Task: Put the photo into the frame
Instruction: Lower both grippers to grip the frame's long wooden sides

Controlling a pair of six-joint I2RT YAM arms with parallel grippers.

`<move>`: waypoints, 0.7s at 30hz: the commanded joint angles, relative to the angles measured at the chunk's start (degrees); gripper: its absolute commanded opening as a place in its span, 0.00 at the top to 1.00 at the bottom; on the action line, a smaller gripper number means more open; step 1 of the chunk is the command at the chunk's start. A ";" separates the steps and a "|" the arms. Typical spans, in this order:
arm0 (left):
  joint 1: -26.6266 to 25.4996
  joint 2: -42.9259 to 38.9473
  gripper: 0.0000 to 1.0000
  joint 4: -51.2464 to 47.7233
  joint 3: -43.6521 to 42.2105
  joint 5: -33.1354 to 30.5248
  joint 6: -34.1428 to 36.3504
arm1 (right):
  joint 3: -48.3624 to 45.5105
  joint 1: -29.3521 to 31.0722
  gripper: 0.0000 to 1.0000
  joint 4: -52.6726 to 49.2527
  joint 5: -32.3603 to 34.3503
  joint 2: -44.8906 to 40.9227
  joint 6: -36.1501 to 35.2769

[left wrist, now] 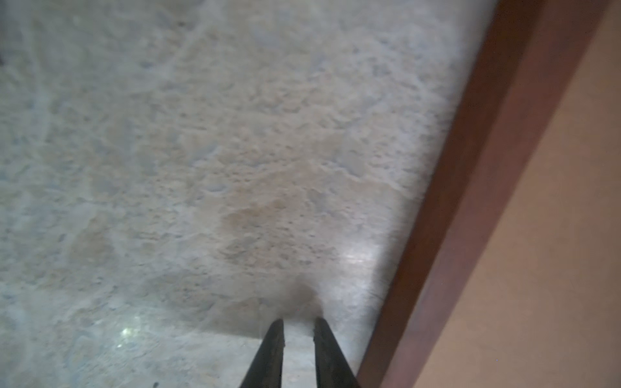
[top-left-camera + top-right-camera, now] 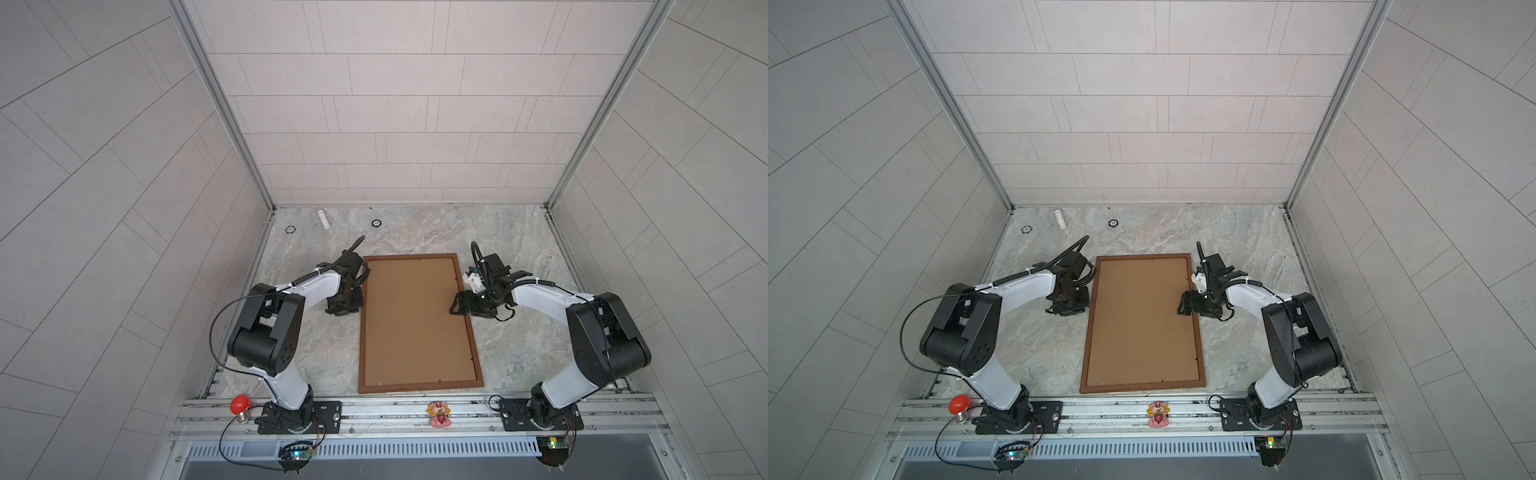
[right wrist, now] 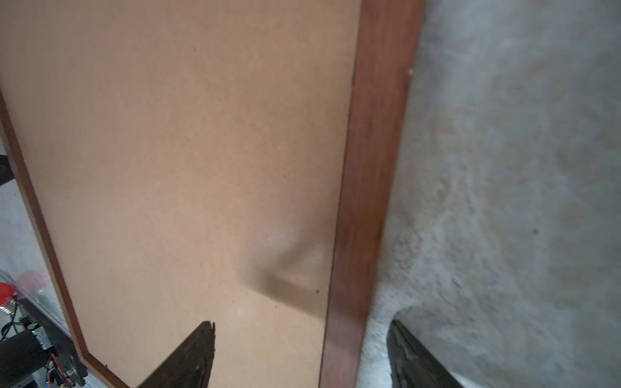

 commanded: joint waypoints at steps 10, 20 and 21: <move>-3.77 2.48 0.77 1.59 -0.26 5.17 -0.35 | 1.19 0.03 0.25 3.77 -12.82 3.03 4.29; -2.71 -0.35 0.77 -2.84 1.10 1.42 2.86 | 3.43 -0.05 0.24 -3.68 -3.95 -2.69 0.32; -2.73 -0.77 0.77 -3.27 1.36 1.01 3.22 | 3.45 -0.06 0.24 -3.70 -3.70 -2.60 0.31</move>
